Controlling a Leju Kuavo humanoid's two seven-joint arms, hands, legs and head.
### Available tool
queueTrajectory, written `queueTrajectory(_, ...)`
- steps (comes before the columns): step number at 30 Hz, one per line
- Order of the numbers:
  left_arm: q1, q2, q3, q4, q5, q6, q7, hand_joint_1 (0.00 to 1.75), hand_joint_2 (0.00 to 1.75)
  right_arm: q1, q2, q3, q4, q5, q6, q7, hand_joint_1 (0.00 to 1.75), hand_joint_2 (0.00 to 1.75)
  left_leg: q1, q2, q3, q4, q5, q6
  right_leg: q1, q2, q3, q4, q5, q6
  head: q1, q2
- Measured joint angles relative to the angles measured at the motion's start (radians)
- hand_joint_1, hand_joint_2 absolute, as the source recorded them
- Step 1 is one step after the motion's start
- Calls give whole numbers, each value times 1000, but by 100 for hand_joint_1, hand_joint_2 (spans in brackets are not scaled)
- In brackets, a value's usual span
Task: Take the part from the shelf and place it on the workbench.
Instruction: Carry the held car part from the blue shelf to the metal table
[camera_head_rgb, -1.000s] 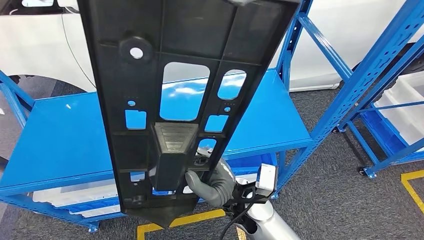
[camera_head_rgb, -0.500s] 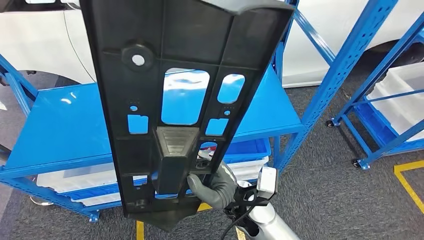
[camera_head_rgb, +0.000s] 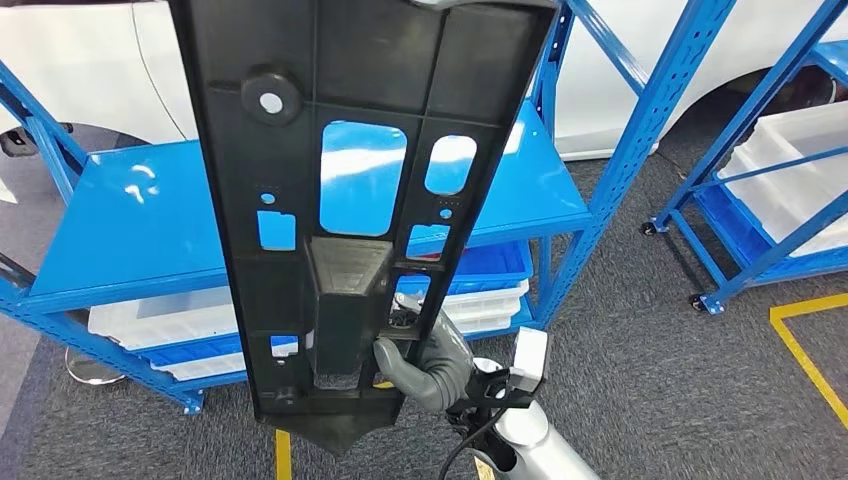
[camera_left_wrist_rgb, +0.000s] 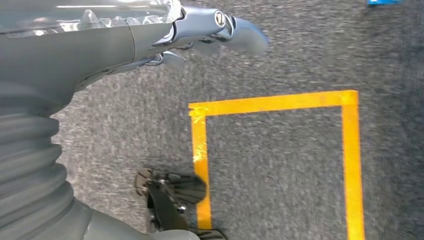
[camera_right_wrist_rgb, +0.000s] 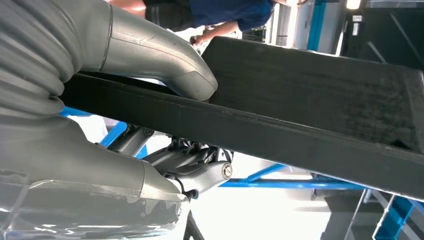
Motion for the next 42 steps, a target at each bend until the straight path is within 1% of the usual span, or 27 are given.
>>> queueTrajectory(1, -1, 0, 0, 0, -1, 0, 1, 0, 175, 1, -1, -1, 0, -1, 1, 1, 175, 175, 2, 2, -6, -4, 12, 6, -1, 1, -5, 3, -6, 6, -1, 0)
queueTrajectory(2, -1, 0, 0, 0, -2, 0, 1, 0, 175, 2, -1, -1, 0, -4, 4, 2, 175, 175, 4, 4, -15, -9, 25, 13, -2, 1, -15, 22, -33, 11, 0, 0)
queueTrajectory(5, -2, -1, 0, 0, -5, 0, 3, 0, 175, 2, -8, -1, 2, -22, 27, 8, 175, 175, 4, 7, -59, -9, 63, 24, -6, 1, -63, 186, -177, 22, 4, 0)
queueTrajectory(6, -2, -1, 0, 0, -6, 0, 3, 0, 175, 2, -12, -1, 4, -28, 37, 10, 175, 175, 3, 8, -76, -7, 74, 25, -6, 1, -71, 243, -198, 23, 4, 0)
queueTrajectory(7, -1, -1, 0, 0, -6, 0, 3, 0, 175, 2, -14, -1, 7, -32, 44, 12, 175, 175, 2, 8, -94, -3, 85, 25, -6, 1, -68, 277, -195, 24, 4, 0)
queueTrajectory(8, -1, -1, 0, 0, -7, 0, 3, 0, 175, 1, -16, -1, 10, -35, 49, 13, 175, 175, 2, 8, -112, 2, 95, 23, -6, 1, -48, 276, -172, 23, 4, 0)
queueTrajectory(10, -1, -1, 0, 0, -8, -1, 3, 0, 175, -2, -18, 0, 12, -37, 60, 12, 175, 175, 1, 8, -145, 14, 112, 19, -5, 0, 44, 177, -136, 14, 4, 0)
queueTrajectory(12, -1, -2, 0, 0, -11, -2, 2, 0, 175, -9, -18, 1, 12, -44, 77, 4, 175, 175, -1, 8, -164, 25, 126, 11, 0, 0, 138, 45, -151, 3, 3, 0)
queueTrajectory(13, -1, -2, 1, 0, -12, -2, 1, 0, 175, -13, -18, 1, 13, -49, 86, -2, 175, 175, -2, 8, -168, 28, 134, 5, 3, 0, 161, 7, -163, -2, 4, 0)
queueTrajectory(15, -1, -2, 1, 0, -13, -2, 0, 0, 175, -15, -18, 1, 14, -58, 102, -16, 175, 175, -1, 8, -172, 27, 149, -6, 4, 0, 158, -6, -155, -13, 8, 0)
queueTrajectory(16, 0, -2, 1, 0, -13, -2, 0, 0, 175, -15, -17, 1, 14, -60, 108, -23, 175, 175, 1, 7, -177, 33, 141, -12, 2, -2, 152, -9, -145, -19, 10, 0)
queueTrajectory(18, 2, -2, 3, 0, -11, -3, 0, 0, 175, -15, -16, 0, 11, -61, 119, -40, 175, 175, 5, 5, -200, 91, 77, -23, -2, -4, 132, -13, -123, -32, 5, 0)
queueTrajectory(20, 2, -3, 6, 0, -7, -6, 7, 0, 175, -16, -16, -3, 4, -54, 124, -53, 175, 175, 9, 4, -237, 216, -13, -32, -1, -4, 107, -13, -104, -36, -1, 0)
queueTrajectory(21, 2, -2, 9, 0, -5, -8, 13, 0, 175, -16, -16, -4, 0, -49, 125, -56, 175, 175, 9, 5, -250, 276, -35, -36, -1, -5, 94, -13, -94, -35, -2, 0)
queueTrajectory(22, 2, -2, 13, 0, -3, -10, 19, 0, 175, -16, -16, -5, -6, -45, 126, -57, 175, 175, 10, 4, -250, 312, -33, -37, -1, -4, 81, -12, -85, -34, -2, 0)
queueTrajectory(23, 2, -2, 17, 0, -1, -12, 25, 0, 175, -16, -16, -7, -11, -41, 126, -57, 175, 175, 10, 4, -233, 313, -13, -38, -1, -3, 70, -11, -76, -31, -3, 0)
queueTrajectory(25, 2, -1, 24, 0, 4, -13, 33, 0, 175, -16, -16, -12, -23, -36, 126, -56, 175, 175, 13, -8, -144, 208, 32, -34, -2, 5, 52, -10, -60, -23, -3, 0)
queueTrajectory(27, 2, 0, 29, 0, 10, -12, 39, 0, 175, -19, -16, -18, -39, -30, 126, -54, 175, 175, 14, -38, -46, 65, 27, -25, -1, 14, 40, -8, -46, -12, -2, 0)
queueTrajectory(28, 3, 0, 31, 0, 12, -11, 41, 0, 175, -22, -16, -21, -46, -26, 126, -53, 175, 175, 12, -48, -21, 22, 16, -21, 0, 19, 35, -7, -39, -6, -2, 0)
queueTrajectory(30, 4, 0, 38, 0, 15, -6, 44, 0, 175, -26, -16, -25, -57, -16, 126, -50, 175, 175, 10, -39, -16, 1, 11, -10, -1, 30, 29, -8, -26, 7, -2, 0)
queueTrajectory(32, 2, 0, 45, 0, 17, -3, 45, 0, 175, -30, -17, -29, -66, -4, 124, -46, 175, 175, 12, -20, -21, -4, 22, 5, -3, 31, 15, 13, -40, 16, 0, 0)
queueTrajectory(34, 1, 0, 49, 0, 19, -2, 47, 0, 175, -37, -17, -31, -71, 4, 123, -41, 175, 175, 12, 1, -30, -7, 33, 18, -5, 20, -30, 112, -105, 21, 3, 0)
queueTrajectory(36, 1, 0, 52, 0, 22, -2, 48, 0, 175, -42, -18, -32, -73, 12, 120, -37, 175, 175, 7, 19, -43, -4, 40, 23, -6, 12, -88, 254, -176, 26, 4, 0)
queueTrajectory(37, 1, 1, 54, 0, 25, -2, 47, 0, 175, -42, -19, -33, -74, 18, 118, -36, 175, 175, 5, 28, -49, -3, 43, 24, -6, 10, -100, 294, -188, 27, 4, 0)
queueTrajectory(38, 1, 1, 56, 0, 27, -3, 46, 0, 175, -43, -20, -33, -74, 25, 114, -36, 175, 175, 3, 37, -54, 0, 45, 23, -6, 8, -92, 296, -183, 26, 4, 0)
queueTrajectory(39, 0, 1, 59, 0, 28, -3, 44, 0, 175, -46, -20, -33, -75, 34, 110, -37, 175, 175, 2, 45, -57, 2, 45, 23, -5, 3, -61, 253, -160, 22, 4, 0)
queueTrajectory(42, -3, 0, 69, 0, 32, -6, 40, 0, 175, -57, -21, -34, -81, 48, 104, -40, 175, 175, -7, 68, -60, 10, 44, 18, 7, -53, 63, 44, -94, -2, 4, 0)
